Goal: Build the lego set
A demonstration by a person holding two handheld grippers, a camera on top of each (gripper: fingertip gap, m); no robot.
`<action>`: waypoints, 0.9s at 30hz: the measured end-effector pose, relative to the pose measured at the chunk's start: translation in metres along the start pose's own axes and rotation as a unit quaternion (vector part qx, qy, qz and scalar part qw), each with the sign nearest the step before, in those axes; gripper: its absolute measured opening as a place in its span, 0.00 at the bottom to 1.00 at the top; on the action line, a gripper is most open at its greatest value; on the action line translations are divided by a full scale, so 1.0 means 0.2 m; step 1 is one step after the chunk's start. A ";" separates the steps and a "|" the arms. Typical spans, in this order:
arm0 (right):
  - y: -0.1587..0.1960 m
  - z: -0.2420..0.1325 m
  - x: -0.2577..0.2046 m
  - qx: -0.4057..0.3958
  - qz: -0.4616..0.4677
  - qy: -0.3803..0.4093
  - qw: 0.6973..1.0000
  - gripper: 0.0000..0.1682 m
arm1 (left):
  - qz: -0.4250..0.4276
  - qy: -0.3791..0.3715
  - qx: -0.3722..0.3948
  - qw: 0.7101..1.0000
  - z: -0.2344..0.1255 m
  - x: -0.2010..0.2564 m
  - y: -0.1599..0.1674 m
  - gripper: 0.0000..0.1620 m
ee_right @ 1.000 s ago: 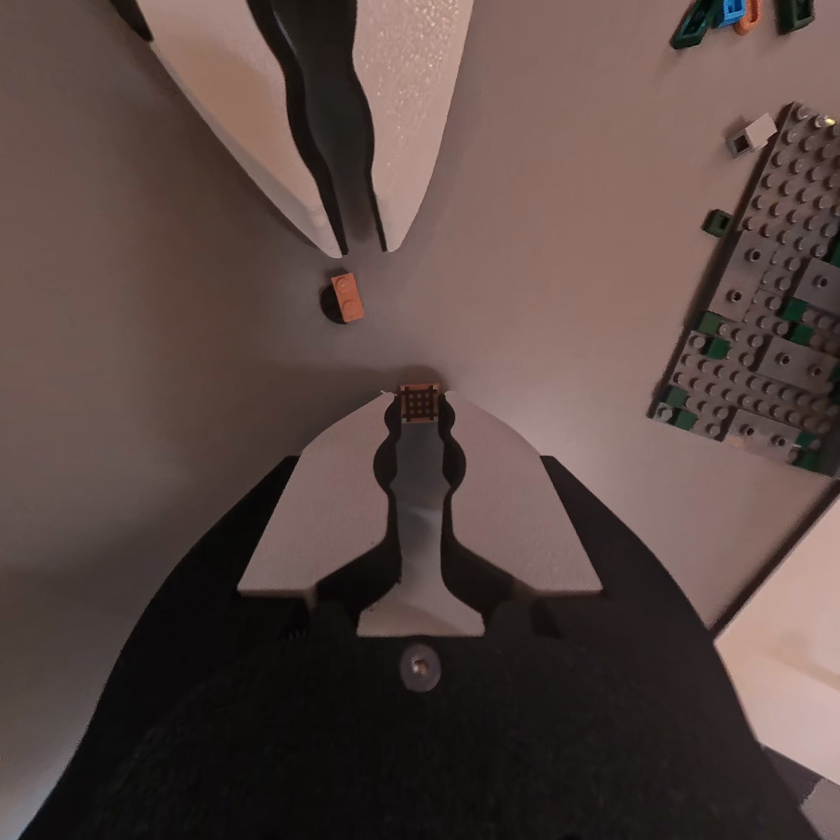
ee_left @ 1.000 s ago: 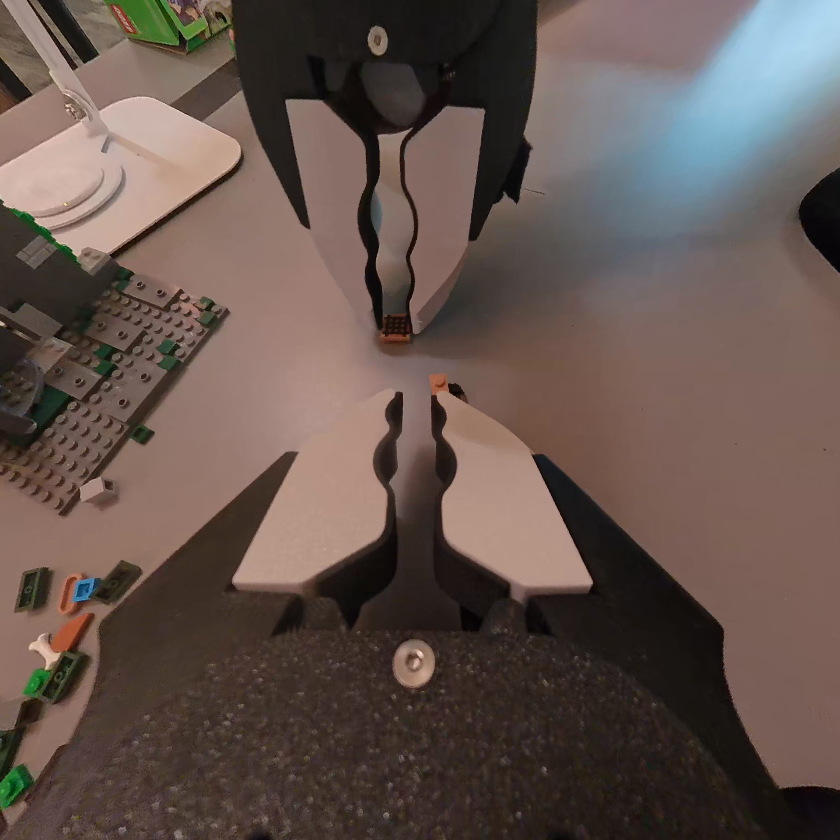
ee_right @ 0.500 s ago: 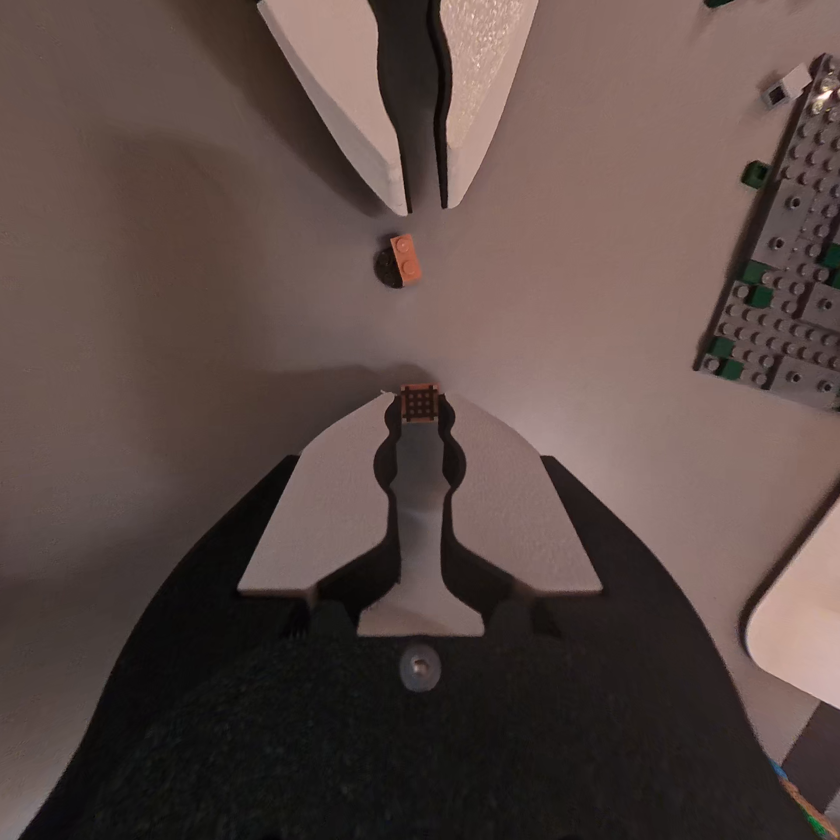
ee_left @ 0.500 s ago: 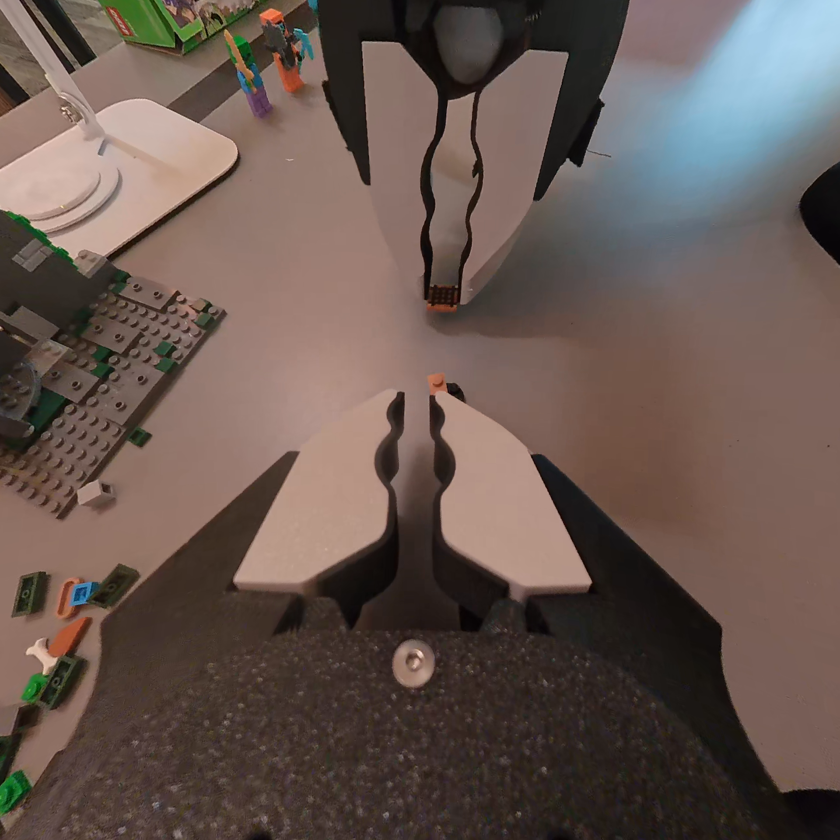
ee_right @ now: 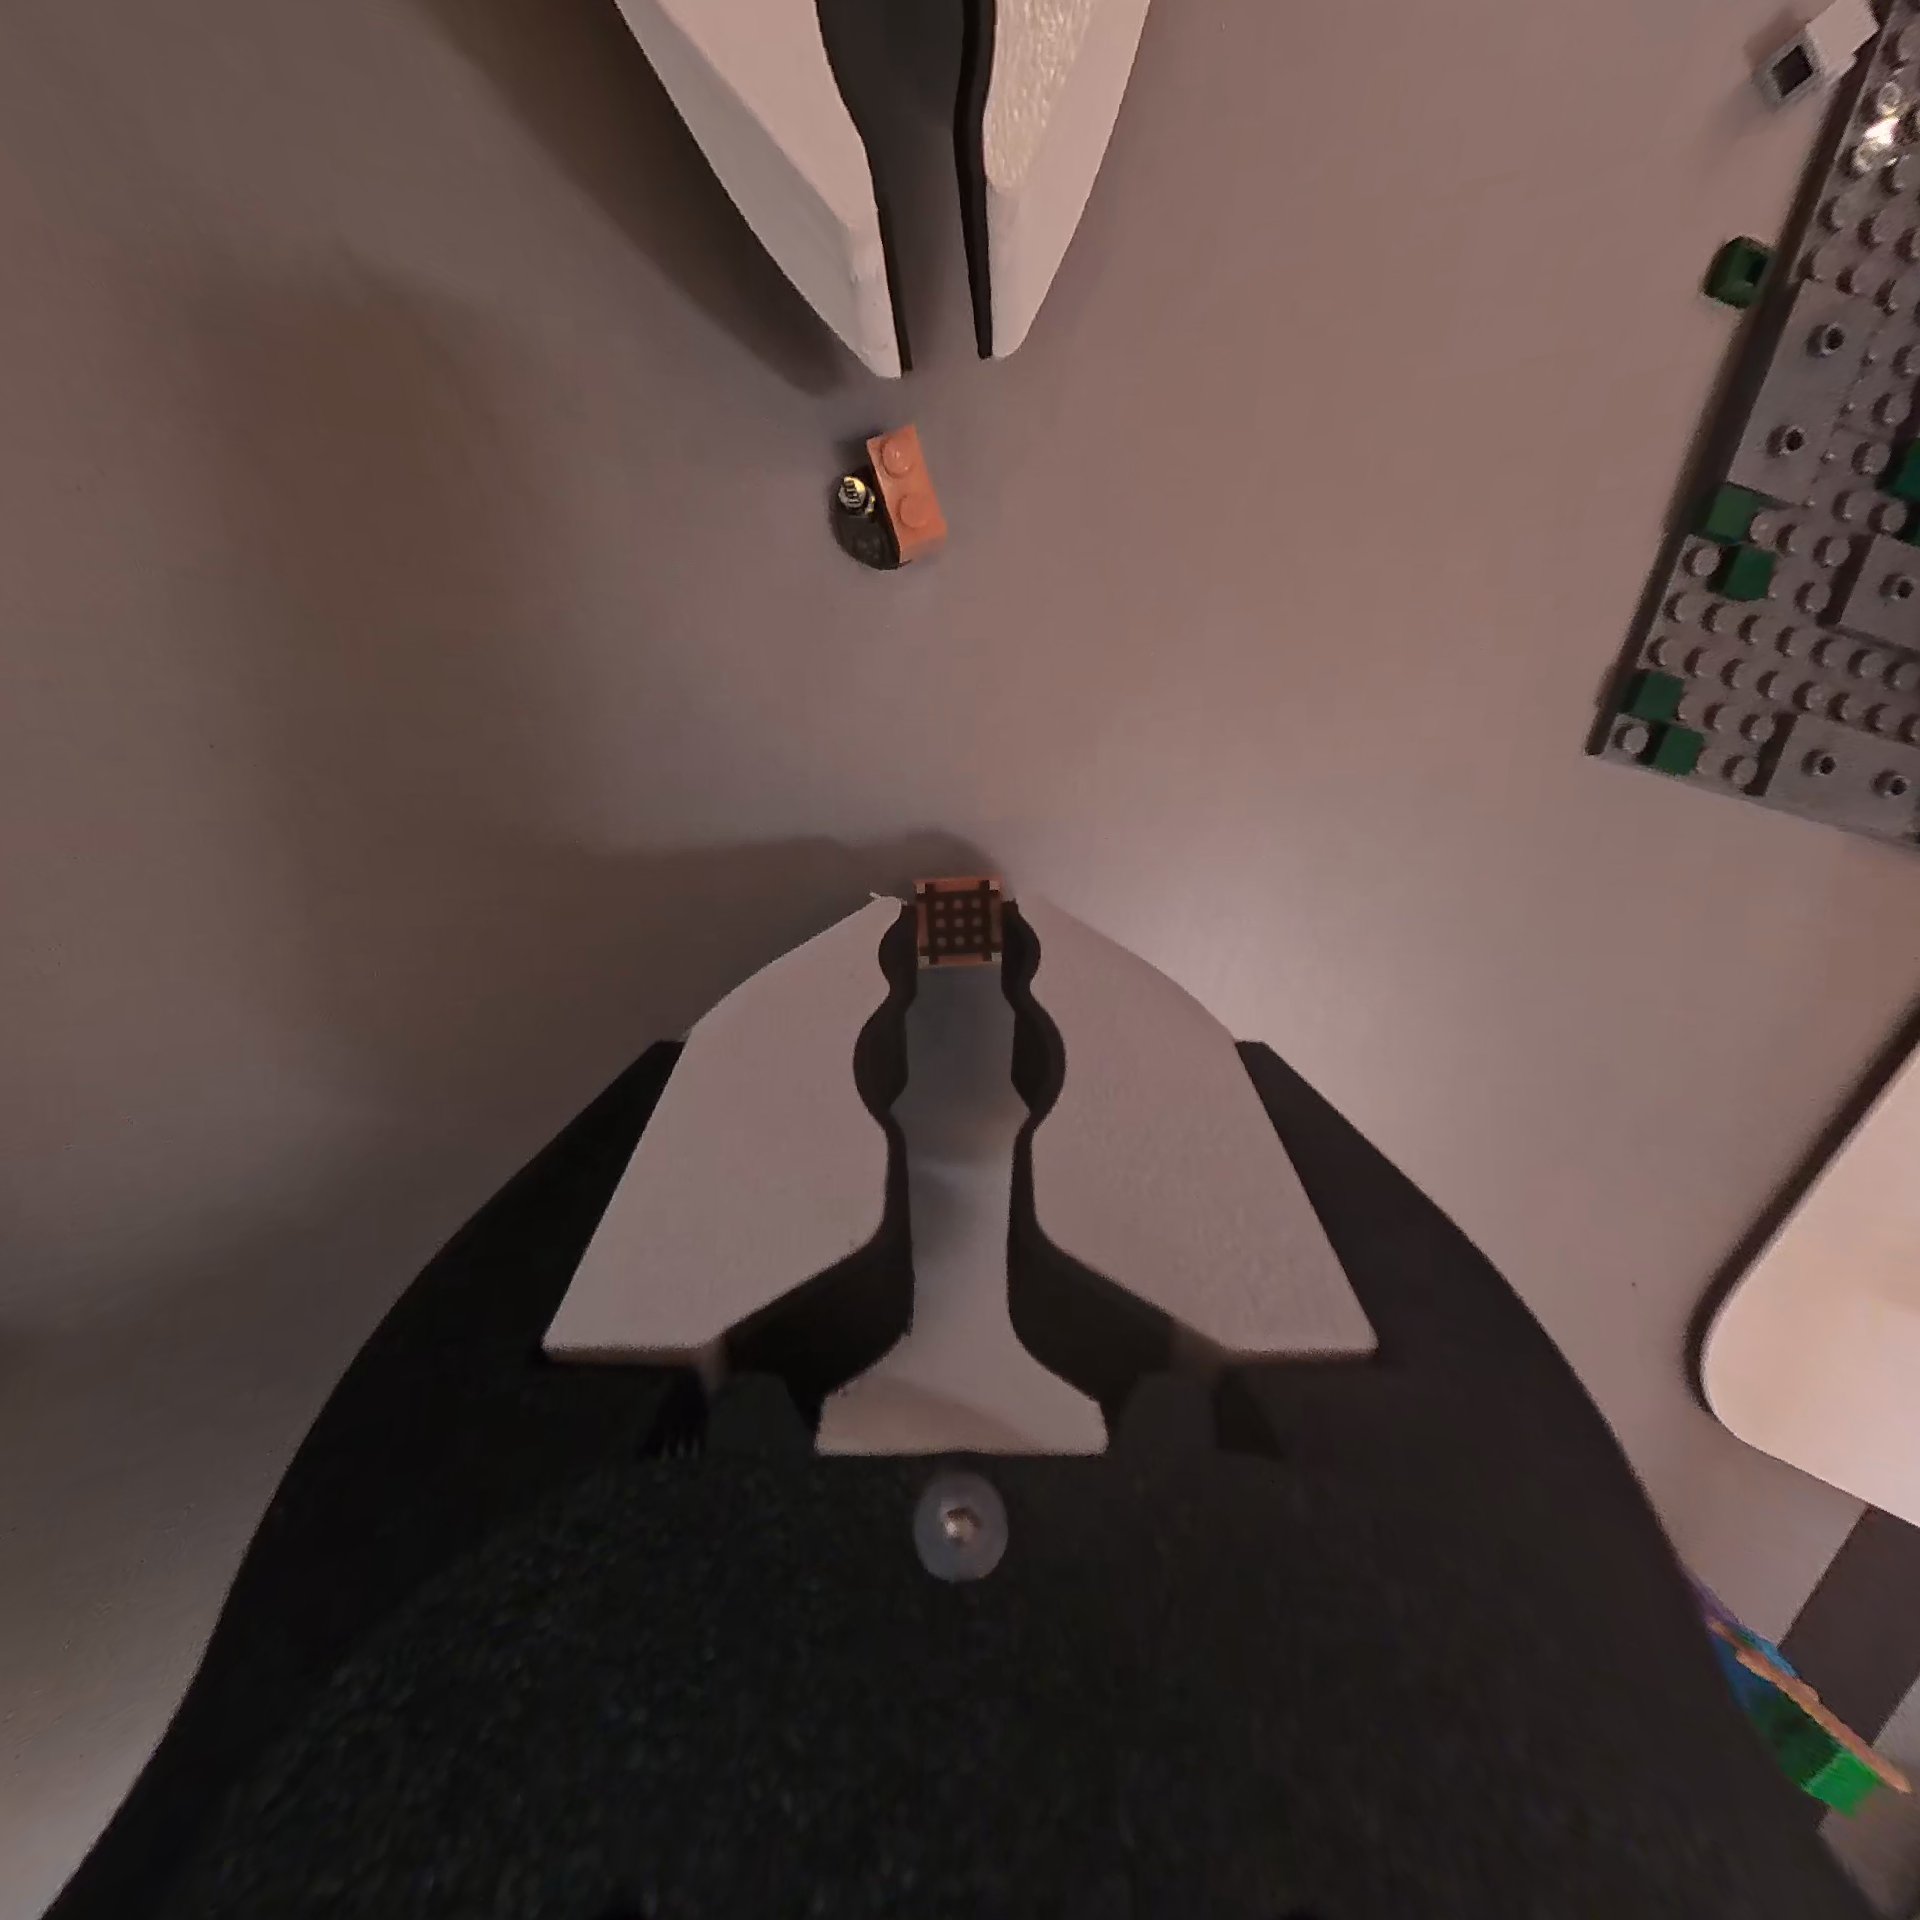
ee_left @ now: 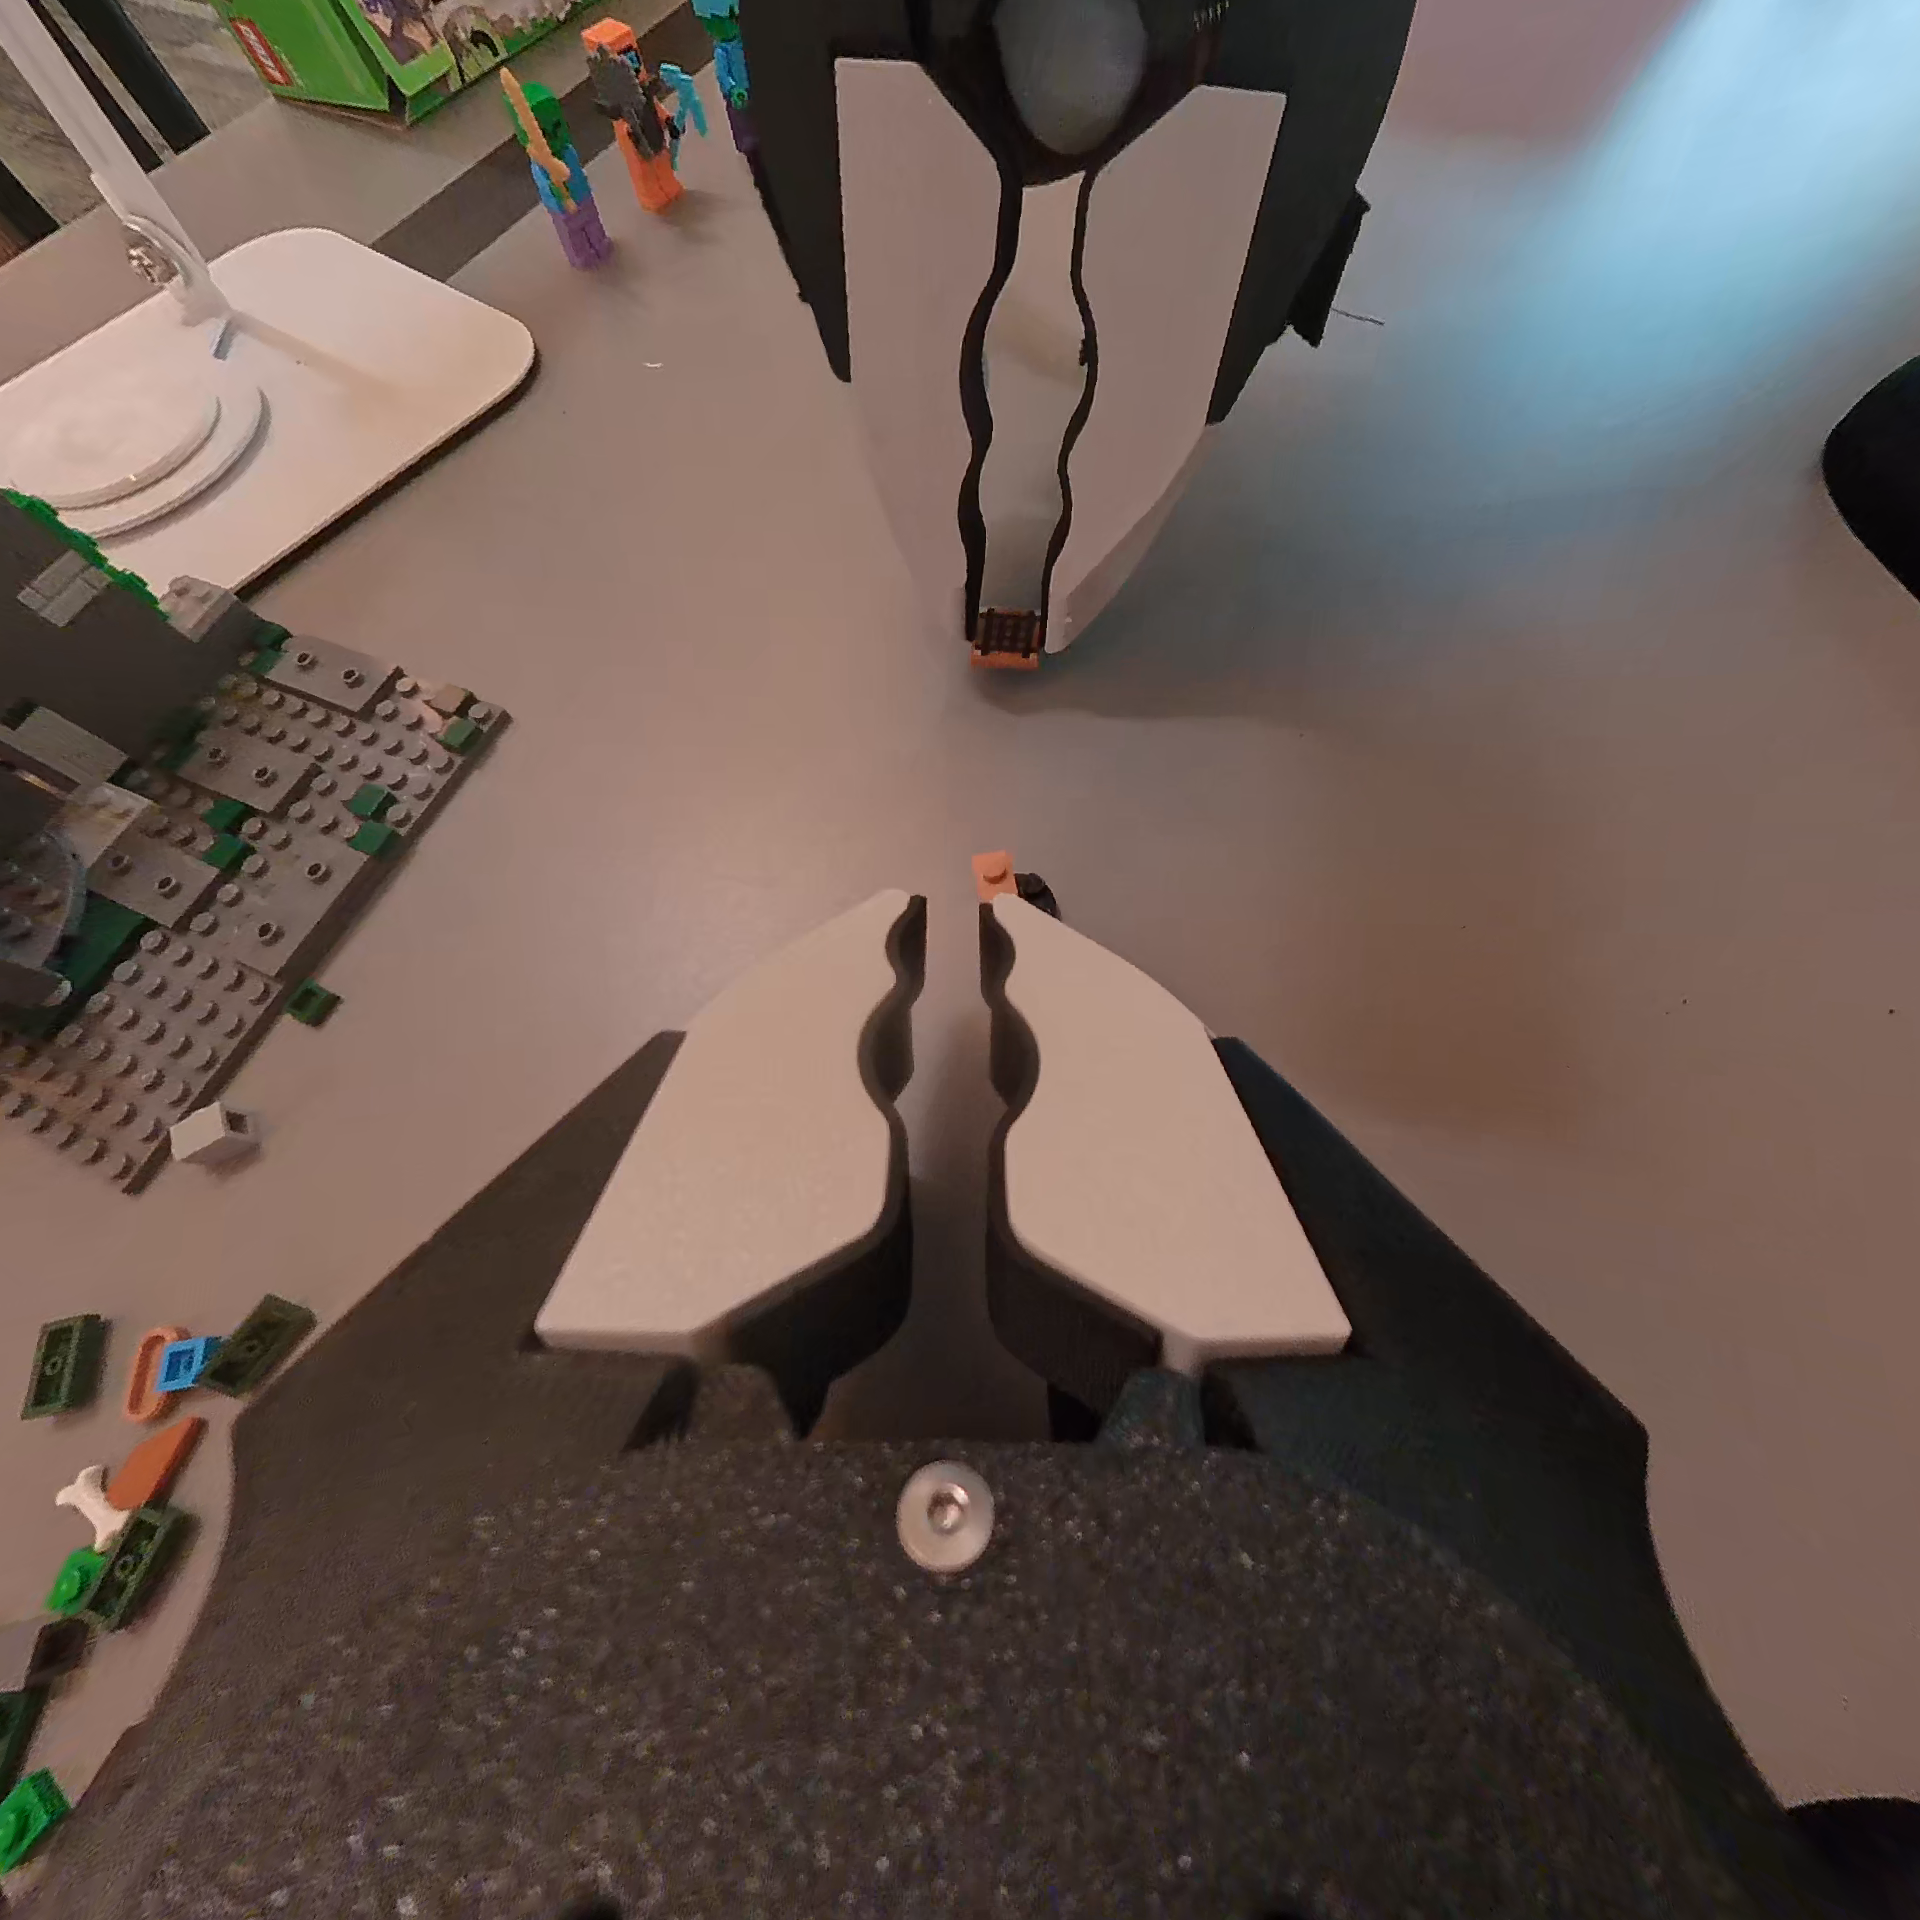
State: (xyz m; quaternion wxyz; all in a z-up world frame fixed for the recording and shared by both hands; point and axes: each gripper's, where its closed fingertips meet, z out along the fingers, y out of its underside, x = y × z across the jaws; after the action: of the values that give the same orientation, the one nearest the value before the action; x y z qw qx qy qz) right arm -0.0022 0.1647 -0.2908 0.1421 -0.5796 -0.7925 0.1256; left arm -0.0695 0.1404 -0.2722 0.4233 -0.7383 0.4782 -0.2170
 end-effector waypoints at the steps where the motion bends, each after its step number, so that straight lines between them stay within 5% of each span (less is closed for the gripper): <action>1: 0.00 0.00 0.00 0.000 0.001 0.000 1.000 0.09 | 0.000 0.000 0.000 1.000 0.00 0.00 0.00 0.06; 14: 0.03 -0.05 0.01 0.017 0.027 0.033 0.999 0.09 | 0.008 -0.004 0.005 1.000 0.00 0.00 -0.01 0.05; 22: -0.02 -0.16 0.01 0.112 0.110 0.086 0.984 0.18 | 0.012 -0.007 0.013 1.000 -0.01 0.00 -0.03 0.06; 27: -0.11 -0.28 0.02 0.216 0.183 0.156 0.946 0.19 | 0.014 -0.012 0.025 1.000 -0.02 -0.01 -0.05 0.06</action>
State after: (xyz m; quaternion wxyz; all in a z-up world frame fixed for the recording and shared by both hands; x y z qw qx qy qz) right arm -0.0030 0.1635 -0.2308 0.3606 -0.6822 -0.5946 0.2259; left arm -0.0681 0.1416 -0.2620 0.4501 -0.7235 0.4777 -0.2140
